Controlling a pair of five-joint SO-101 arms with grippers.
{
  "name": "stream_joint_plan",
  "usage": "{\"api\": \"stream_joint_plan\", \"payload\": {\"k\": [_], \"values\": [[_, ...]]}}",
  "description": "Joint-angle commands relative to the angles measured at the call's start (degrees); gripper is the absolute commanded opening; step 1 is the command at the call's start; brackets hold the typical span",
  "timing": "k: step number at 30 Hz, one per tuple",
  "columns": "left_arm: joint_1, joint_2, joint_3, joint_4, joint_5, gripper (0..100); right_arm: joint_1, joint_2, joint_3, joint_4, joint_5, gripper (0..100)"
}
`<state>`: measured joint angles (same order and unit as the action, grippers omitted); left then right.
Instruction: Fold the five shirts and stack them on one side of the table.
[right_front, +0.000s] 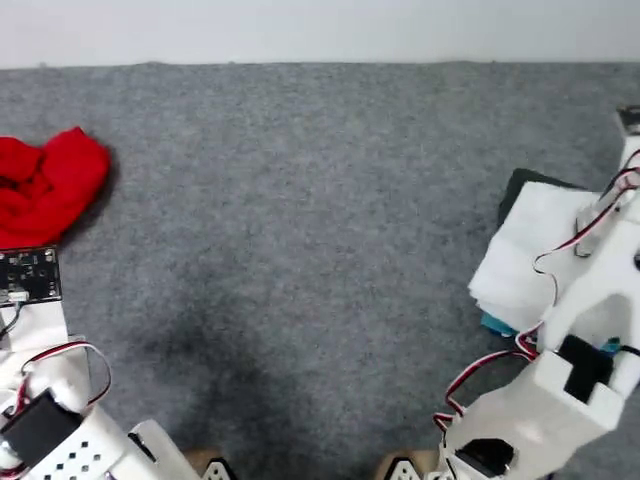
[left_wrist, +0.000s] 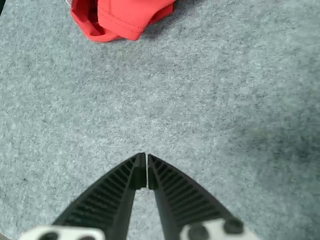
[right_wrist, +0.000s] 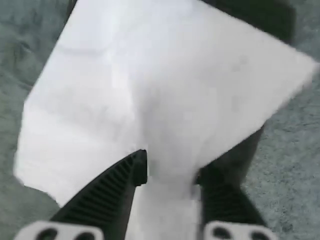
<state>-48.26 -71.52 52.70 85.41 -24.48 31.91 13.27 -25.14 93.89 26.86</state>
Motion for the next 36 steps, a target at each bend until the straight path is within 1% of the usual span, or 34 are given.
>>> {"api": "stream_joint_plan", "payload": {"k": [1, 4, 6, 8, 12, 13, 14, 15, 18, 23, 25, 29, 32, 36], "values": [[0.35, -0.18, -0.22, -0.88, -0.18, 2, -0.48, -0.75, -9.05, 3.03, -5.45, 39.7], [0.35, -0.18, -0.22, -1.05, -0.18, 2, -1.98, -0.75, -13.98, 7.87, -6.07, 37.7], [0.35, -0.18, -0.22, -1.23, -0.26, 2, -2.95, -1.01, -15.12, 8.92, -6.07, 33.1], [0.35, -0.18, -0.22, -1.23, -0.26, 2, -3.03, -0.92, -15.03, 8.92, -6.07, 24.8], [0.35, -0.18, -0.22, -1.23, -0.88, 2, -3.12, 0.04, -14.42, 8.84, -5.80, 0.0], [0.35, -0.18, -0.22, -1.23, -2.02, 2, -3.03, 0.57, -14.15, 8.84, -5.80, 1.3], [0.35, -0.18, -0.22, -1.23, -3.16, 2, -2.95, 0.84, -13.63, 8.92, -5.80, 4.7], [0.35, -0.26, -0.31, -1.32, -4.04, 2, -2.86, 0.84, -13.27, 8.92, -5.98, 5.5], [0.35, -0.44, -0.75, -1.67, -4.48, 2, -3.21, 0.92, -12.75, 9.01, -6.15, 0.9], [0.70, 0.09, -0.84, -3.43, -4.57, 2, -3.30, 0.75, -12.40, 9.19, -6.15, 0.9], [2.37, 1.14, -0.66, -2.55, -4.66, 5, -3.12, 0.75, -12.31, 9.19, -6.15, 0.9], [3.69, 10.02, -4.09, -2.02, -4.31, 6, -3.03, -0.48, -7.47, 9.19, -6.15, 0.9], [3.69, 20.57, -11.21, -3.08, -1.93, 6, -3.30, -4.79, -1.14, 9.10, -6.15, 0.9], [3.78, 34.90, -21.41, -6.33, -1.67, 6, -3.82, -11.03, 7.82, 9.01, -6.15, 0.9]]}}
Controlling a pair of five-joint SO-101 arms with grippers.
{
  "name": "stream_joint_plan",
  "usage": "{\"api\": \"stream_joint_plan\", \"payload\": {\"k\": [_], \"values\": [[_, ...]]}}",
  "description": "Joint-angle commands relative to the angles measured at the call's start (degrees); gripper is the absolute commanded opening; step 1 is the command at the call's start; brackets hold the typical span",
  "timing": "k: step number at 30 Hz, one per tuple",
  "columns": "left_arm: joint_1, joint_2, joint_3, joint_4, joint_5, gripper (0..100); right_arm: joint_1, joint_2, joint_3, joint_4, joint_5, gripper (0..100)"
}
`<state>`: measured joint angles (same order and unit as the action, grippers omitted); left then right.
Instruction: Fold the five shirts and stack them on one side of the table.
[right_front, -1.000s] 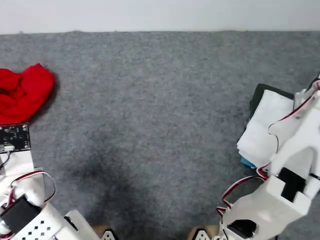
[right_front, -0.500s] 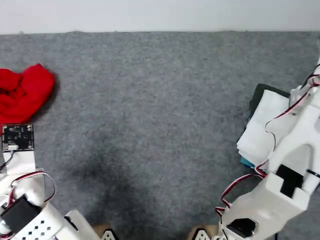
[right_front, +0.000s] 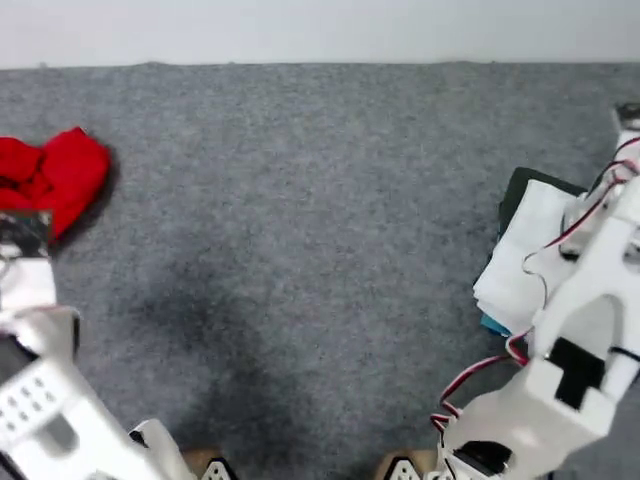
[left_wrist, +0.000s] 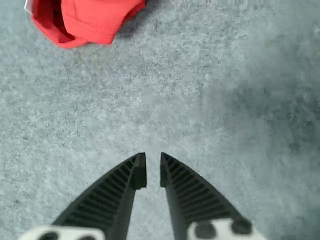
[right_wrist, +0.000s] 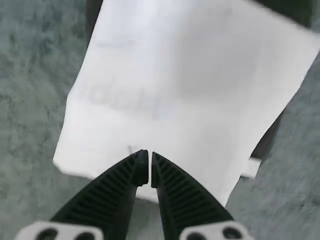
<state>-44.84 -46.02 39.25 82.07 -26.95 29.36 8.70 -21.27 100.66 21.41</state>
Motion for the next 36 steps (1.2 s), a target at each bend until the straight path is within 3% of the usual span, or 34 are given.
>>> {"api": "stream_joint_plan", "payload": {"k": [1, 10, 16, 27, 33, 36], "values": [[0.35, 12.92, -10.24, -3.96, 0.79, 7, -1.63, -7.78, 6.51, 2.24, -0.70, 0.9], [4.22, 43.96, -29.49, -6.59, 0.88, 20, -6.11, -17.19, 25.32, 2.15, -0.70, 0.9], [6.33, 63.47, -50.15, -5.98, 0.62, 20, -8.22, -20.79, 30.86, 2.15, -0.70, 0.9], [7.12, 92.57, -89.80, 6.68, -2.37, 23, -8.13, -22.11, 31.82, 2.15, -0.79, 0.9], [6.95, 105.67, -104.04, 7.74, -2.29, 23, -8.13, -22.11, 31.91, 2.24, -8.44, 0.9], [6.95, 109.71, -109.67, 7.82, -2.29, 17, -8.22, -22.11, 31.91, 2.24, -9.49, 0.9]]}}
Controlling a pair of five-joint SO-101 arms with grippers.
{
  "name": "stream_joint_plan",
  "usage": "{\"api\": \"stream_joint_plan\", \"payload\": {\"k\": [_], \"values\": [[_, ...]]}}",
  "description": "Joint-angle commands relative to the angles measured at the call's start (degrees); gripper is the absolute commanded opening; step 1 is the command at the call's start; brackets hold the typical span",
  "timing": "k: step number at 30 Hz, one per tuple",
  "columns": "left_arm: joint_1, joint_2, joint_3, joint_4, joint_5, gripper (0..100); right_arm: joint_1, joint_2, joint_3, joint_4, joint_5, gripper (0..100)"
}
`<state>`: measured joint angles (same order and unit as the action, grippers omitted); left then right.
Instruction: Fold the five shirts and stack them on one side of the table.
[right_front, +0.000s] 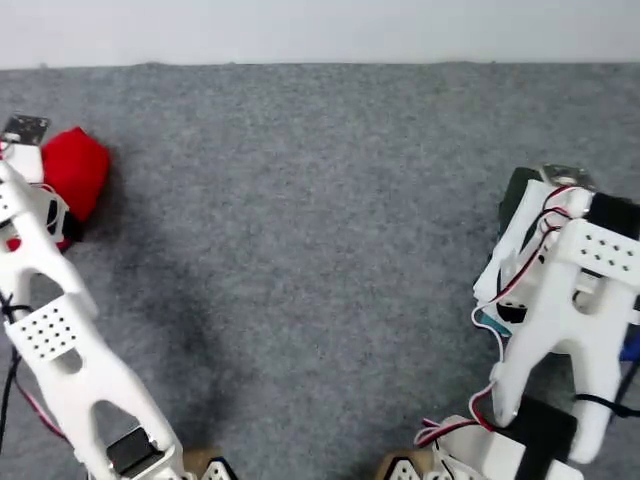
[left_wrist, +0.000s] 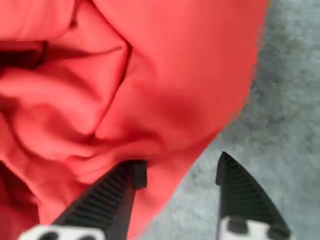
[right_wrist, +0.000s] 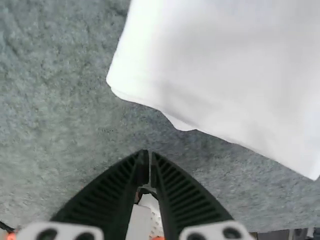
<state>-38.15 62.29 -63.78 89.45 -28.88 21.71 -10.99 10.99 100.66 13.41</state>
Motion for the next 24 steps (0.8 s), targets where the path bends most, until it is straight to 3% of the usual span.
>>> {"api": "stream_joint_plan", "payload": {"k": [1, 4, 10, 14, 20, 24], "values": [[0.35, 2.29, -8.31, 0.44, -0.44, 14, -0.57, -2.42, -0.35, 2.24, -1.58, 0.9], [0.53, 3.60, -12.53, 0.53, -0.62, 1, -0.57, -2.51, -0.35, 2.24, -1.58, 0.9], [2.81, 3.52, -24.92, 11.43, -0.18, 1, -0.48, -2.51, -0.35, 2.33, -2.02, 0.9], [4.57, 1.67, -32.92, 11.25, 5.27, 1, -0.57, -2.51, -0.44, 2.33, -6.24, 0.9], [11.43, -11.52, -24.04, 11.34, 6.15, 1, -0.57, -2.51, -0.44, 2.33, -6.07, 0.9], [18.29, -21.89, -14.81, 11.34, 11.78, 1, -0.57, -2.51, -0.44, 2.33, -6.07, 0.9]]}}
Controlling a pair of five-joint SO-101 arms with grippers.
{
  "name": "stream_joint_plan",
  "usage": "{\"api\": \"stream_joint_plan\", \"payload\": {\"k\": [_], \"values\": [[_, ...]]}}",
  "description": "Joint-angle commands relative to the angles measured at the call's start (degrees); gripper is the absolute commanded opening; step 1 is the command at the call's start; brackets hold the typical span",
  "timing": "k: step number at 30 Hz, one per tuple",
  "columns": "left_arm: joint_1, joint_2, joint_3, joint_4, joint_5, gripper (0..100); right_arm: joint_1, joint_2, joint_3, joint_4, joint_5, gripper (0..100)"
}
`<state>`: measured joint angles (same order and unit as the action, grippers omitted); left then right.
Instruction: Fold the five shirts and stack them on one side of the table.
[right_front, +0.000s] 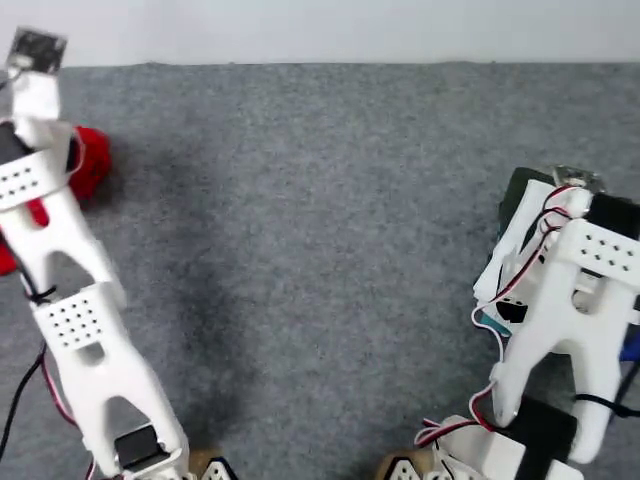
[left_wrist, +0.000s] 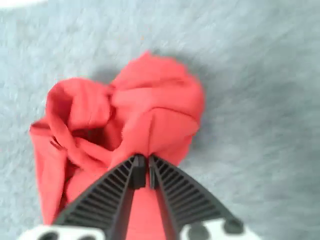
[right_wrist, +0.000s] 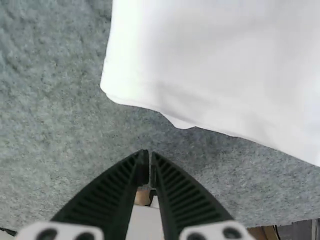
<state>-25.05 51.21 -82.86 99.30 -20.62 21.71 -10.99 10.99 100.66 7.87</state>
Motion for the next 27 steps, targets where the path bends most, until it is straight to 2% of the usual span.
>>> {"api": "stream_joint_plan", "payload": {"k": [1, 8, 12, 14, 17, 19, 23, 27], "values": [[7.38, -13.45, 6.90, 1.49, 4.57, 1, -0.57, -2.51, -0.44, 2.33, -0.53, 0.9], [26.37, -28.57, 23.60, 1.14, 11.34, 1, -0.57, -2.51, 0.18, 2.33, -0.53, 0.9], [37.98, -31.65, 27.82, 1.05, 13.89, 1, -0.57, -2.51, 3.60, 2.33, -0.53, 0.9], [41.05, -31.74, 27.91, 0.35, 15.47, 1, -0.57, -2.51, 5.71, 2.33, -0.53, 0.9], [41.05, -31.47, 28.35, -0.35, 16.44, 1, -0.40, -2.51, 8.62, 2.33, -0.53, 0.9], [38.68, -30.77, 29.85, -0.18, 16.53, 2, -0.31, -2.51, 9.76, 2.33, -0.53, 0.9], [31.91, -28.92, 34.86, 1.23, 13.36, 4, -0.31, -2.51, 10.11, 2.33, -0.53, 0.9], [23.03, -28.22, 40.84, 1.14, 8.97, 13, -0.48, -2.51, 10.02, 2.33, -0.53, 0.9]]}}
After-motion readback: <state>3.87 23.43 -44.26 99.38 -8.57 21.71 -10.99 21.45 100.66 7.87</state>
